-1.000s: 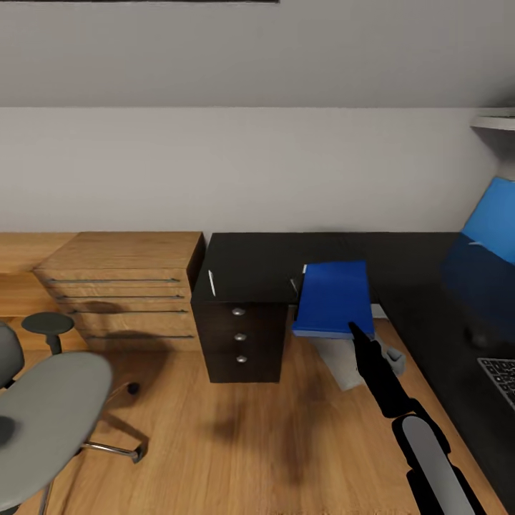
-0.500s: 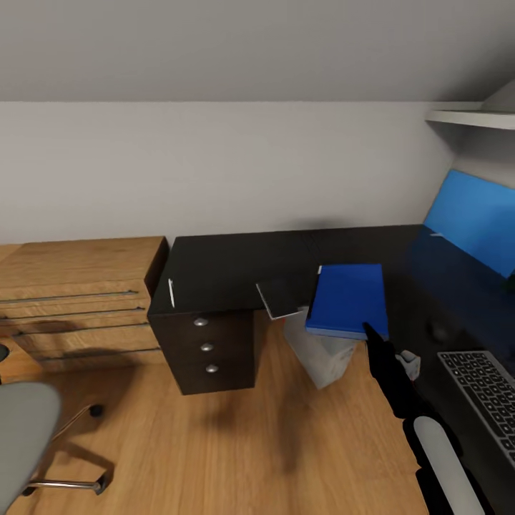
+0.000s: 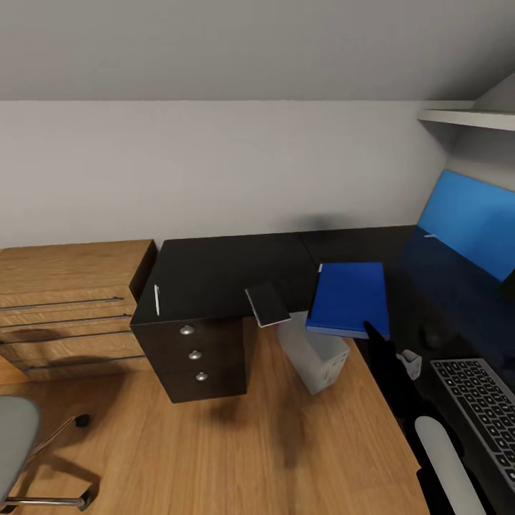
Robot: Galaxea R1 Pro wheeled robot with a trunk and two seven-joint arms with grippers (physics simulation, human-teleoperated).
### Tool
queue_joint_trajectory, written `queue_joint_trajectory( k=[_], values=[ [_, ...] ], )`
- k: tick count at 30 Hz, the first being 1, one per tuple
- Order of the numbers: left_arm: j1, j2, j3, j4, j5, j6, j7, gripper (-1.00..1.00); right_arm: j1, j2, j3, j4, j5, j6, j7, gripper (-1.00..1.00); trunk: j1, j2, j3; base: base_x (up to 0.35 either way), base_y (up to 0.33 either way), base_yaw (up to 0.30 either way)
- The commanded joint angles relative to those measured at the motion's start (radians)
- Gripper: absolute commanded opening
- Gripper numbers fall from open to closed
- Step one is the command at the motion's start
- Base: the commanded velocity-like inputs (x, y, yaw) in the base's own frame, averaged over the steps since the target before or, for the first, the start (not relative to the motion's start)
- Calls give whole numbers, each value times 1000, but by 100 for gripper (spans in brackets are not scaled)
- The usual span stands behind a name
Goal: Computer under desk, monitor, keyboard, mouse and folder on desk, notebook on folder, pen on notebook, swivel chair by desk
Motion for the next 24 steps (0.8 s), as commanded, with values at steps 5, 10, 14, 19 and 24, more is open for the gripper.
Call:
queue_joint_trajectory(
  k=[5,10,14,19,24],
  values=[
    [0,-1,-9,0,4,-2,5,100,0,2,-1,-2,-9,4,4,-100,0,0,-1,1,-1,0],
    [0,-2,-9,0,4,-2,3,100,0,2,1,-3,-9,3,9,-100,0,0,0,0,0,0],
    [0,-1,-9,0,4,-2,1,100,0,3,3,-3,-9,2,14,-100,0,0,6,0,0,0],
    [0,0,-9,0,4,-2,2,100,0,4,2,-3,-9,2,14,-100,0,0,14,55,80,0],
    [0,0,-9,0,4,-2,2,100,0,4,1,-3,-9,1,14,-100,0,0,21,209,241,0]
  ],
)
